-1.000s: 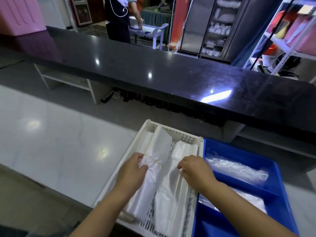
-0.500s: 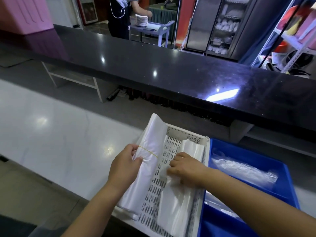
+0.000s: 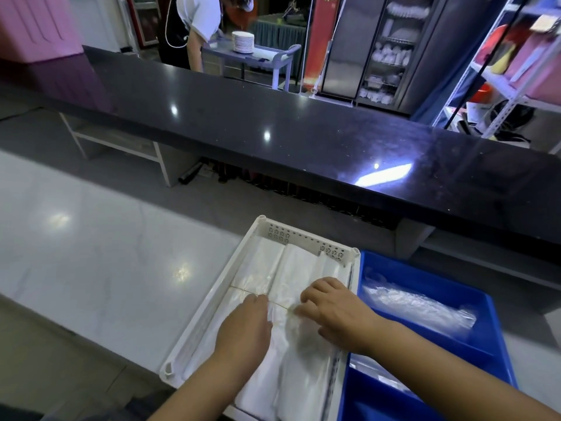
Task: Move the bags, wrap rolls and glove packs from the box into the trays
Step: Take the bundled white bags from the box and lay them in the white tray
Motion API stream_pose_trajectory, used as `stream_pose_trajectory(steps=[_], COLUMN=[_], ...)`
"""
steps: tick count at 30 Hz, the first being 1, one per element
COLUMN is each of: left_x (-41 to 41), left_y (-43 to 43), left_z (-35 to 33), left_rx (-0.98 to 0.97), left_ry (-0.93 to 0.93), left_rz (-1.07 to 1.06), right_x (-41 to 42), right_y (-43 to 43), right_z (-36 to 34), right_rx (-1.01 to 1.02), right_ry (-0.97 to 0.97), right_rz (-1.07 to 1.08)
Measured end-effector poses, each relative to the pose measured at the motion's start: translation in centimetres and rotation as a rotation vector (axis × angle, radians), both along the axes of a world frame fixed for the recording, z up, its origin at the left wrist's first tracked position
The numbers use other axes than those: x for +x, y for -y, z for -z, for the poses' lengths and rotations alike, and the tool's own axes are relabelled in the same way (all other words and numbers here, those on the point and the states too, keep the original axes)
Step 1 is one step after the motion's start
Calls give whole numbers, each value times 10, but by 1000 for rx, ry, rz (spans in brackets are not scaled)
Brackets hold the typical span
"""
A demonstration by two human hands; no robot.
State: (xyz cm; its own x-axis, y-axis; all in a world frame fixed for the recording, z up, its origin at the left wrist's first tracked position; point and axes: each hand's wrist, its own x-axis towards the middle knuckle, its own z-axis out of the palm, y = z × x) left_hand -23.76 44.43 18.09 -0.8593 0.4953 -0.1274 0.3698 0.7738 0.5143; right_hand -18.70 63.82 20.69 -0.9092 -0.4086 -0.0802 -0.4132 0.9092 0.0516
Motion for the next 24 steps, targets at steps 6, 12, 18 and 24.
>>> stream_pose_trajectory(steps=[6,12,18,24], left_x=[-5,24,31,49], left_y=[0,-18,-1,66], left_z=[-14,-11,-16,-31], left_rx=[59,-140,69,116], left_ry=[-133,-135,-111,-208], left_rz=[45,244,68,-336], right_x=[-1,-2,-7,-25], right_y=[-4,-9,-1,41], right_z=[-1,-4,-8,-8], right_rx=[-200,-246,-309,-330], right_ry=[24,-6,3,0], right_rz=[186,235,157,2])
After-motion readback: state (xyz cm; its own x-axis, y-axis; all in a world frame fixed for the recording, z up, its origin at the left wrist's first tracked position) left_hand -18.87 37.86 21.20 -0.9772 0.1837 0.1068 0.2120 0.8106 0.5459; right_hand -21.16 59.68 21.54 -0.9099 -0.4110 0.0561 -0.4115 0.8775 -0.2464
